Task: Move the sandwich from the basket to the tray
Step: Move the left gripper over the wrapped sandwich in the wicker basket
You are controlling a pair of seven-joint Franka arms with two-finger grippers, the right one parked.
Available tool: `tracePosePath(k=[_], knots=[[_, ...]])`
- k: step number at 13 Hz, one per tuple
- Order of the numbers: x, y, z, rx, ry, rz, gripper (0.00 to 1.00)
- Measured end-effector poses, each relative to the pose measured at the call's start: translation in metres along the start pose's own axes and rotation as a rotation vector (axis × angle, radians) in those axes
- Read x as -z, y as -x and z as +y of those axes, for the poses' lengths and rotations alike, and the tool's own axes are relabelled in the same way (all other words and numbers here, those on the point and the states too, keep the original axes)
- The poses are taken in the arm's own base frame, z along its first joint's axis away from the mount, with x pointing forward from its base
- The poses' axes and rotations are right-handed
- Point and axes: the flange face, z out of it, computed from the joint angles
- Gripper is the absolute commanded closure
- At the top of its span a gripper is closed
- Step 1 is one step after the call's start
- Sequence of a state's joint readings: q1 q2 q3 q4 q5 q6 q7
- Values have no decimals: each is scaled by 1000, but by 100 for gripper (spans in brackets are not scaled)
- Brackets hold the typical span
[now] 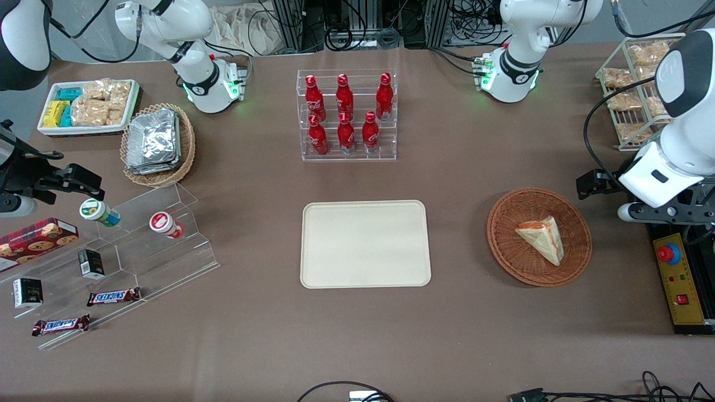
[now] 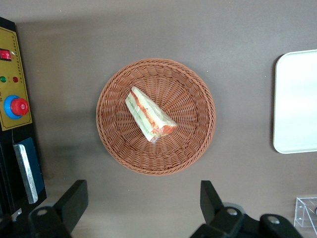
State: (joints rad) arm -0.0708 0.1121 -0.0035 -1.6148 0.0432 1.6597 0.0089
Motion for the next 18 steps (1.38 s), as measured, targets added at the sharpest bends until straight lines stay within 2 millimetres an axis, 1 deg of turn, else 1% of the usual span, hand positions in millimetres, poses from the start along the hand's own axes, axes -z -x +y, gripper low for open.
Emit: tracePosePath(k=[3, 6, 7, 8, 9, 11, 14, 16, 18], knots=[[-2, 0, 1, 19, 0, -9, 0], [-2, -7, 1, 30, 1, -15, 0], [-7, -9, 2, 77, 0, -34, 0], [-16, -12, 2, 174, 1, -53, 0], [-25, -15, 3, 270, 1, -67, 0], [-45, -19, 5, 394, 1, -74, 0], [-82, -21, 6, 580, 4, -53, 0], [-113, -20, 6, 666, 11, -32, 0], [-151, -16, 3, 720, 25, 3, 0]])
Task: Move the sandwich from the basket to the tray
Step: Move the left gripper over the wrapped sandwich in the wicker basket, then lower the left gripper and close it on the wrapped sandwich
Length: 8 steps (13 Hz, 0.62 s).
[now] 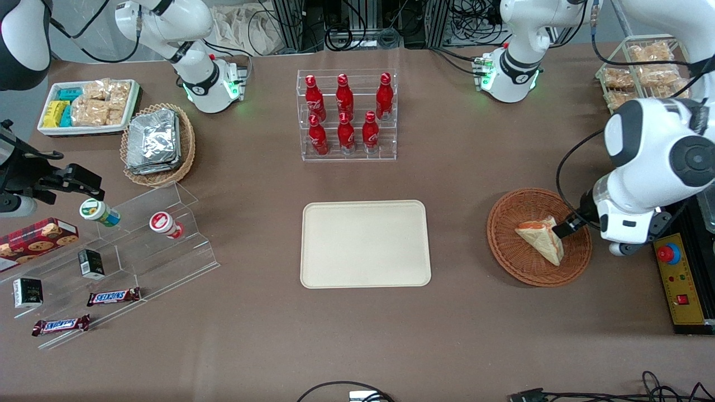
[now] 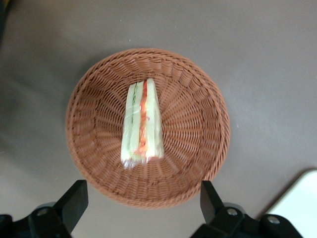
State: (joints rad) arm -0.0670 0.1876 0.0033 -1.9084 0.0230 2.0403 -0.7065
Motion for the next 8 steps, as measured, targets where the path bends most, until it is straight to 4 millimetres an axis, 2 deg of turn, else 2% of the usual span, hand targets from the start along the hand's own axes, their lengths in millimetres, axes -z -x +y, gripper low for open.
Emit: tracePosePath(k=[5, 8], knots=[[-92, 1, -23, 151, 51, 48, 0], [-129, -6, -27, 241, 55, 45, 0]])
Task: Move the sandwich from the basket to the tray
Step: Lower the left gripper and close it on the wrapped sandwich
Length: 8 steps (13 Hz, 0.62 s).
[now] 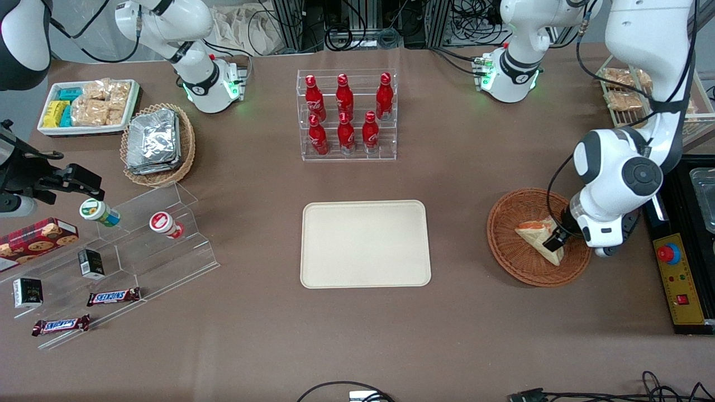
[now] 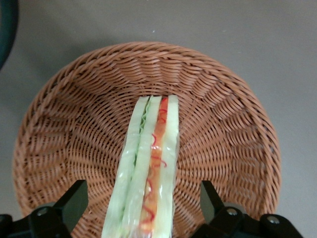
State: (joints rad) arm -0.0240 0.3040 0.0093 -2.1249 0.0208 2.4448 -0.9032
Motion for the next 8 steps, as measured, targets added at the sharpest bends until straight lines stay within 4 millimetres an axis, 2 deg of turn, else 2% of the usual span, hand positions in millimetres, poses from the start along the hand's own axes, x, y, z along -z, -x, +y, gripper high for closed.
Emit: tracePosePath(k=[4, 5, 7, 8], knots=[[-20, 5, 2, 59, -14, -14, 0], [-23, 5, 2, 66, -18, -17, 17], [-26, 6, 6, 64, -17, -17, 99], [-25, 8, 10, 56, -15, -16, 100]])
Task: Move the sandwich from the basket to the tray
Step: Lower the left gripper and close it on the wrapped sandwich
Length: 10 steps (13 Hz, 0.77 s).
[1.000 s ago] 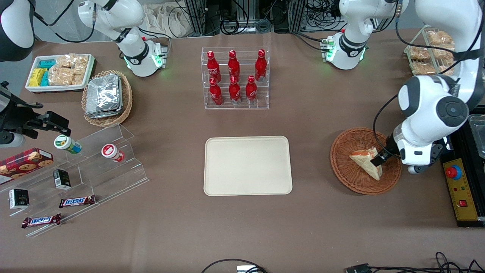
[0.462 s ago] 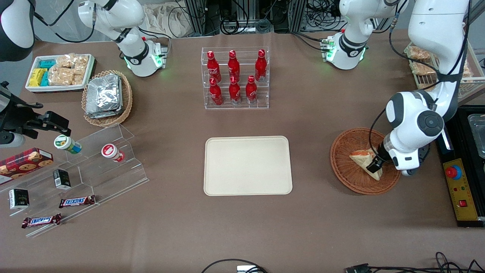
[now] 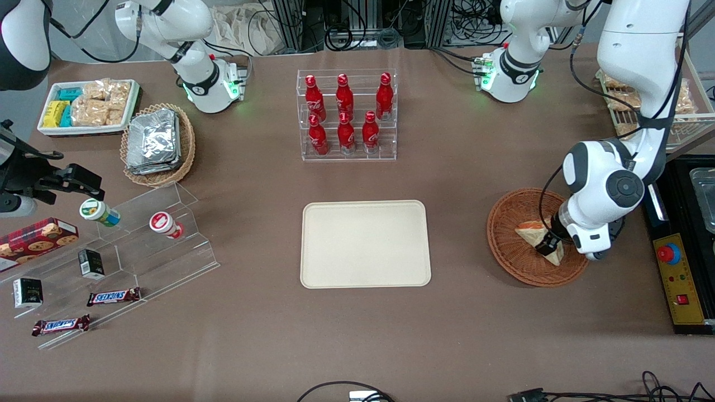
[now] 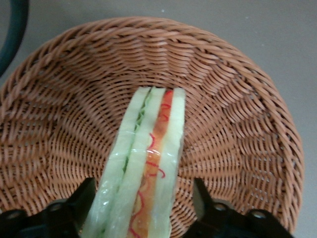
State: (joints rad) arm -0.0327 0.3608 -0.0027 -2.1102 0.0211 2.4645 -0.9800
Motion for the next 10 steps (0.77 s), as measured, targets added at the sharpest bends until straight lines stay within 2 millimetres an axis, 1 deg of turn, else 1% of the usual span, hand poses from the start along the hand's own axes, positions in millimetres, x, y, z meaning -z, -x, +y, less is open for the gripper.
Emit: tracePosePath(k=[2, 3, 4, 6, 8, 9, 10], knots=[[6, 3, 7, -12, -12, -8, 100], [15, 2, 13, -16, -31, -20, 100], [29, -2, 20, -29, -61, -36, 100], [72, -7, 38, -103, -129, -65, 100], [123, -6, 59, -174, -140, -70, 100], [147, -2, 70, -222, -126, -62, 100], [167, 7, 83, -288, -108, -54, 100]])
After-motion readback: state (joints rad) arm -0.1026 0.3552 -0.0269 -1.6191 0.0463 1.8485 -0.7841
